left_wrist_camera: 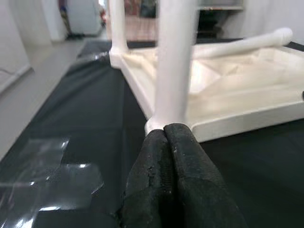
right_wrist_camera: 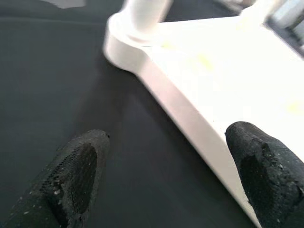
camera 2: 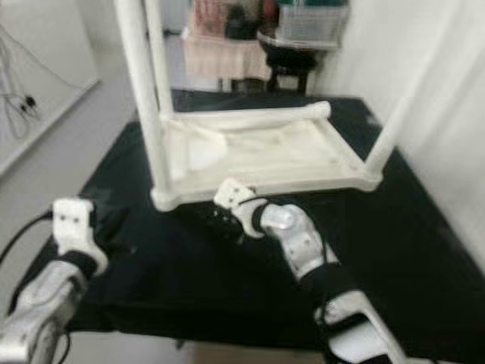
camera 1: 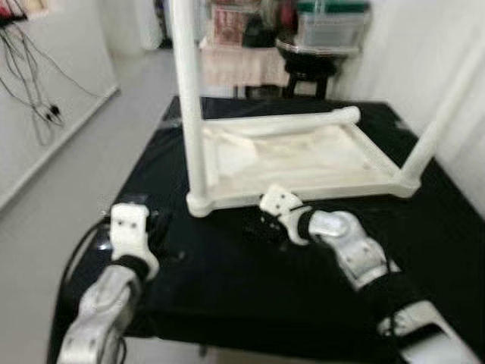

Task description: Building children table

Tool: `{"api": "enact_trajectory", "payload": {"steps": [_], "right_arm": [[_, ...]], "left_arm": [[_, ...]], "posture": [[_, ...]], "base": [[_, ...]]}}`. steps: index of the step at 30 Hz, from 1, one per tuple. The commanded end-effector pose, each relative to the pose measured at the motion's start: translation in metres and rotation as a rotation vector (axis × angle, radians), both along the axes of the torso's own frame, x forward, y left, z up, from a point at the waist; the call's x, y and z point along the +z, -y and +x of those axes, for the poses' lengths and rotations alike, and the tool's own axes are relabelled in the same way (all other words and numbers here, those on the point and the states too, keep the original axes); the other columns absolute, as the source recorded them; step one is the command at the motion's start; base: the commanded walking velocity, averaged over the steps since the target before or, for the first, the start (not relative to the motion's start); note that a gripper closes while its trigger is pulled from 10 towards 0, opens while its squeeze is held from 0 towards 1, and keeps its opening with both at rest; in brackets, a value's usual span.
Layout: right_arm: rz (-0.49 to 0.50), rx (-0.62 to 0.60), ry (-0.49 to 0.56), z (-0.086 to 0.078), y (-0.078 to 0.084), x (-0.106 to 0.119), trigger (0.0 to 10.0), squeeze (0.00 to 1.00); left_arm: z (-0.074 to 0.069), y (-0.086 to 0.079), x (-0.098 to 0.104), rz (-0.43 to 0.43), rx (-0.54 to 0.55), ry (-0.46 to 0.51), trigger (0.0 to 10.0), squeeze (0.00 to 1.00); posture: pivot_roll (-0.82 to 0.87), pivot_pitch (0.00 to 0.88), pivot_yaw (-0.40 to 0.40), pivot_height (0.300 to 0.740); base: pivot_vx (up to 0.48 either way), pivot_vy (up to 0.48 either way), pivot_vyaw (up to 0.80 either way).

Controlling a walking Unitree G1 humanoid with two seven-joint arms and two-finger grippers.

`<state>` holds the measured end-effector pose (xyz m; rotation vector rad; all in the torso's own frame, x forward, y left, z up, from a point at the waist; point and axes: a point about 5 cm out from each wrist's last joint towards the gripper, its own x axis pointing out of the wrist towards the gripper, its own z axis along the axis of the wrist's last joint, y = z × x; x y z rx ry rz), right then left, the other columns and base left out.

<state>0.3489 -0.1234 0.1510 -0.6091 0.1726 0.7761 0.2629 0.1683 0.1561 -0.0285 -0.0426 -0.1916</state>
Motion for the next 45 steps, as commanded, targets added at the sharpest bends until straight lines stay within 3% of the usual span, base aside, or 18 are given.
{"api": "enact_trajectory", "payload": {"steps": [1, 6, 7, 10, 13, 19, 27, 31, 37, 45], "right_arm": [[0.043, -0.081, -0.004, 0.006, 0.007, 0.002, 10.0, 0.0], [0.084, -0.11, 0.019, 0.009, 0.006, 0.008, 10.0, 0.0], [0.089, -0.06, 0.042, 0.008, 0.003, 0.012, 10.0, 0.0], [0.157, -0.078, 0.056, 0.008, 0.001, 0.017, 10.0, 0.0], [0.118, -0.133, 0.075, 0.014, 0.003, 0.017, 10.0, 0.0], [0.137, -0.152, 0.098, 0.016, 0.008, 0.02, 10.0, 0.0], [0.038, -0.018, -0.013, 0.007, 0.015, 0.01, 10.0, 0.0], [-0.064, 0.126, -0.08, -0.004, 0.024, 0.007, 10.0, 0.0], [-0.159, 0.213, -0.151, -0.01, 0.04, 0.014, 10.0, 0.0], [-0.243, 0.216, -0.151, 0.002, 0.023, 0.014, 10.0, 0.0]], "left_arm": [[0.0, 0.001, -0.004, 0.003, 0.003, -0.015, 10.0, 0.0], [0.0, 0.002, -0.003, -0.014, -0.013, -0.014, 10.0, 0.0], [-0.001, 0.004, -0.002, -0.012, -0.036, -0.014, 10.0, 0.0], [-0.002, 0.005, -0.002, -0.003, -0.042, -0.008, 10.0, 0.0], [-0.002, 0.005, -0.002, -0.001, -0.045, -0.009, 10.0, 0.0], [-0.002, 0.007, -0.002, -0.002, -0.057, -0.01, 10.0, 0.0], [-0.003, 0.012, -0.003, 0.004, -0.097, -0.015, 10.0, 0.0], [-0.007, 0.023, -0.005, 0.082, -0.188, -0.02, 10.0, 0.0], [-0.017, 0.04, -0.008, 0.1, -0.333, -0.037, 10.0, 0.0], [-0.017, 0.037, -0.013, 0.138, -0.311, -0.067, 10.0, 0.0]], "posture": [[-0.05, 0.0, -0.022, 0.74], [-0.06, 0.0, -0.021, 0.74], [-0.05, 0.0, -0.022, 0.74], [-0.05, 0.0, -0.021, 0.74], [-0.05, 0.0, -0.021, 0.74], [-0.05, 0.0, -0.024, 0.74], [-0.05, 0.0, -0.023, 0.74], [-0.05, 0.0, -0.019, 0.74], [-0.05, 0.0, -0.022, 0.74], [-0.04, 0.0, -0.029, 0.74]], "base": [[0.0, 0.0, 0.0], [0.0, 0.0, 0.0], [0.0, 0.0, 0.0], [0.251, 0.0, 0.79], [0.274, 0.0, 0.0], [0.306, 0.0, 0.39], [0.316, 0.0, 0.0], [0.0, 0.0, 0.0], [0.0, 0.0, 0.0], [0.0, 0.0, 0.0]]}}
